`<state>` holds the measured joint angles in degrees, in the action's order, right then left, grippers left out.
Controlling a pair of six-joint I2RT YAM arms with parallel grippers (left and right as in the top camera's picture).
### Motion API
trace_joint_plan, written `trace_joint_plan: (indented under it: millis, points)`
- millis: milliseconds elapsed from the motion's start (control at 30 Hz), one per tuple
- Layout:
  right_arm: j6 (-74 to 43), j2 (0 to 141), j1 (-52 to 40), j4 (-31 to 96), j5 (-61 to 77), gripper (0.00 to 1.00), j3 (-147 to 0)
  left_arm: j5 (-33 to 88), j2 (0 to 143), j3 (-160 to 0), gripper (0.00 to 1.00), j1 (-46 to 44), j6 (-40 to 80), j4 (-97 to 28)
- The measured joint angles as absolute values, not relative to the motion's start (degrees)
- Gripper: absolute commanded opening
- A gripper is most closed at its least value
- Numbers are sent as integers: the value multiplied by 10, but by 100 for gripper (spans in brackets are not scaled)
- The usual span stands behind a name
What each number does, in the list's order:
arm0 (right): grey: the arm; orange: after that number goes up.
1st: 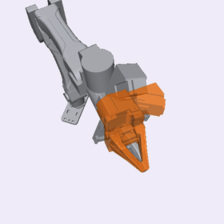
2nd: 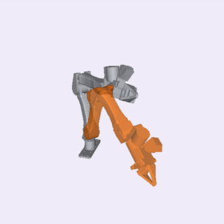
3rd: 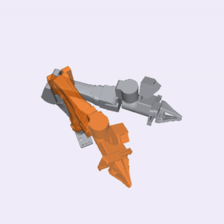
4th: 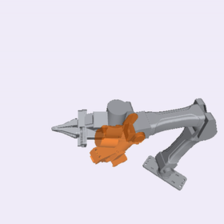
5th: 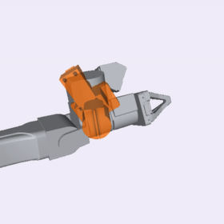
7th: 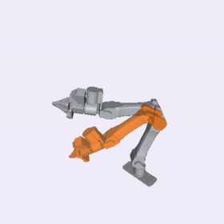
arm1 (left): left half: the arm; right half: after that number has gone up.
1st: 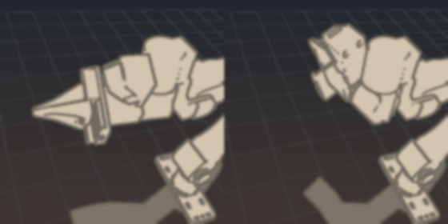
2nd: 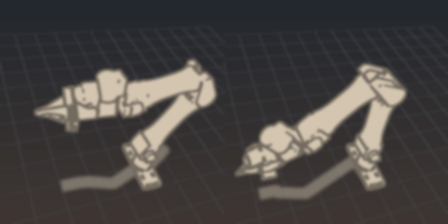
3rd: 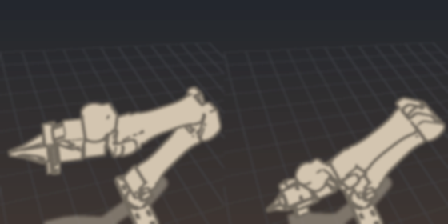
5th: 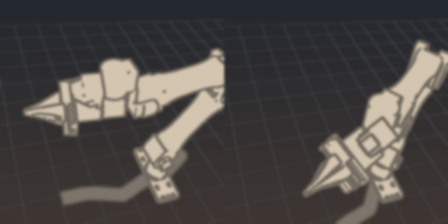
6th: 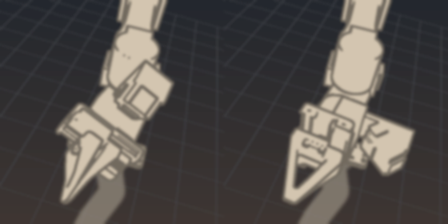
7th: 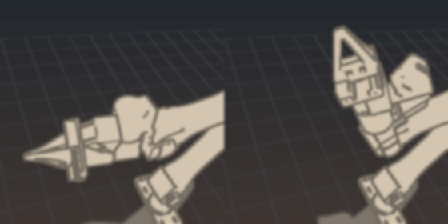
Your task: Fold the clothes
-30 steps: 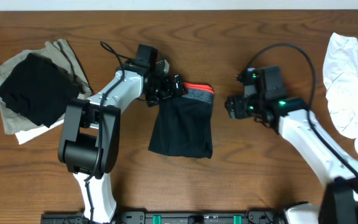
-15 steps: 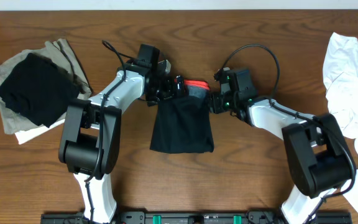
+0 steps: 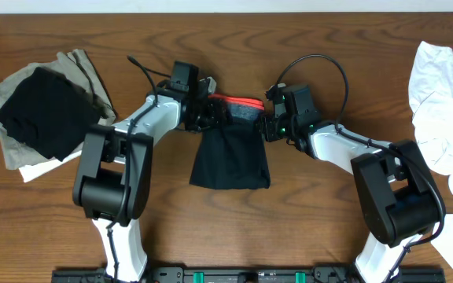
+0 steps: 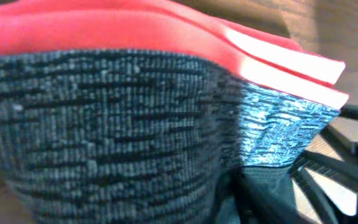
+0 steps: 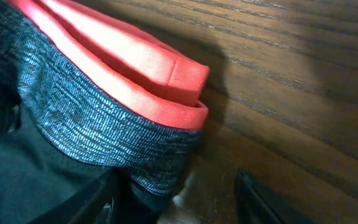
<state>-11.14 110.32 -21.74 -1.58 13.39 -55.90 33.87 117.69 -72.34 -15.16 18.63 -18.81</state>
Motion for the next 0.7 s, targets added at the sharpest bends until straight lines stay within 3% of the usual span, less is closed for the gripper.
trace_joint_plan:
  millis: [67,100,467,700]
  points:
    - [-111,1103,-218,-13,133,58,-560,343,1182,-721,24,-152,184,-174]
    - [-111,1103,-218,-9,133,58,-561,343,1184,-719,6,-152,186,-169]
    - [-111,1091,-216,34,136,61,-566,337,1185,-717,6,-148,179,-178]
    - [-100,989,-181,164,132,61,-545,212,1137,-717,6,-104,162,-272]
